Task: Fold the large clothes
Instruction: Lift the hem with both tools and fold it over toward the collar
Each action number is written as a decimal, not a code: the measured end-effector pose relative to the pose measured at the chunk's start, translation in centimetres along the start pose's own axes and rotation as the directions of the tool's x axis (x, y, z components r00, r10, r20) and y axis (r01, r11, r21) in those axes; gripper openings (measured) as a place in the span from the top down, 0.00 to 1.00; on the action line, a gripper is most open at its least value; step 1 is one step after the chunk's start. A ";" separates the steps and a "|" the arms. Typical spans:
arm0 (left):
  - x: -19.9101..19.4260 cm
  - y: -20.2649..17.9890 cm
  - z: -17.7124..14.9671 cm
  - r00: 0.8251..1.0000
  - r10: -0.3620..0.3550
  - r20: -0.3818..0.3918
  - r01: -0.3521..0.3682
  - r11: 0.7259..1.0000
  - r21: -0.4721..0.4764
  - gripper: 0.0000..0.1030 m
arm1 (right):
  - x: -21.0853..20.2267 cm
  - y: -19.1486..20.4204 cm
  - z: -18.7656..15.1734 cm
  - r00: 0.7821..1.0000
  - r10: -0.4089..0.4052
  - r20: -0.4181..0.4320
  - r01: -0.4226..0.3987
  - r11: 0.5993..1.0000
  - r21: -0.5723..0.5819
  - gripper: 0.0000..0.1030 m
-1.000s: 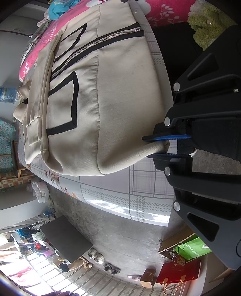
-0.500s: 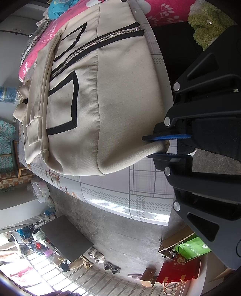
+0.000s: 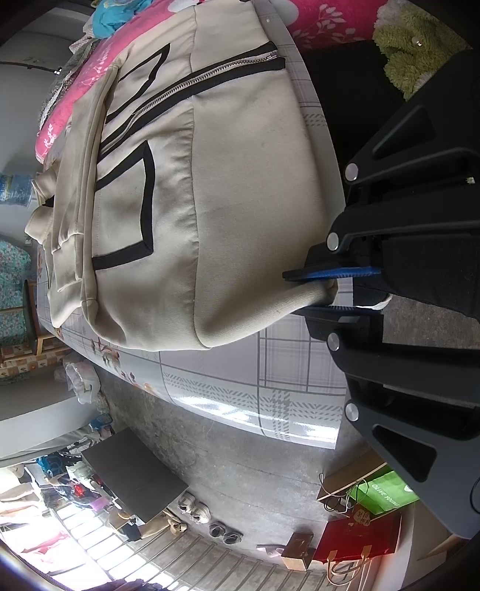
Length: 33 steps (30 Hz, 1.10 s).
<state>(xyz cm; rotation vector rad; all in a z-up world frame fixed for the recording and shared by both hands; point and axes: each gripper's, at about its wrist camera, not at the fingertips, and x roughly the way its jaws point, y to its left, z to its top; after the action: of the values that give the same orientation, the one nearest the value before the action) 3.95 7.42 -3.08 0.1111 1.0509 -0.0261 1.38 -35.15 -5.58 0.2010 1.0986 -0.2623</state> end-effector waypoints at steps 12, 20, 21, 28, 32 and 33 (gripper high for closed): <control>0.0 0.1 -0.1 1.000 0.008 0.003 -0.008 1.000 0.007 0.87 | -0.2 0.0 0.0 1.000 -0.005 0.008 0.005 1.000 0.000 0.79; -0.2 0.0 -0.2 1.000 0.021 0.012 -0.022 0.999 0.024 0.89 | -0.5 -0.3 -0.1 1.000 0.016 0.022 -0.016 1.000 0.014 0.92; -0.2 0.0 -0.1 1.000 0.020 0.015 -0.021 0.999 0.027 0.90 | -0.6 -0.3 0.0 0.999 0.022 0.027 -0.022 1.000 0.019 0.92; -1.8 2.3 0.8 0.993 -0.082 0.091 0.081 0.997 0.009 0.94 | -2.5 -0.9 0.6 0.993 0.079 0.083 -0.084 0.995 0.058 0.95; -2.8 3.6 2.4 0.974 -0.182 0.136 0.190 0.981 -0.045 0.95 | -4.3 -1.0 1.8 0.983 0.119 0.137 -0.128 0.990 0.060 0.95; -3.1 4.6 3.0 0.960 -0.234 0.152 0.246 0.967 -0.068 0.95 | -4.9 -0.8 2.3 0.979 0.125 0.164 -0.134 0.990 0.045 0.95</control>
<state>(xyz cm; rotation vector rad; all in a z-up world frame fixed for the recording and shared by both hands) 5.33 11.54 1.41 -0.0968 0.9160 -0.2060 0.99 -36.02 -0.24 0.2958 0.9151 -0.1891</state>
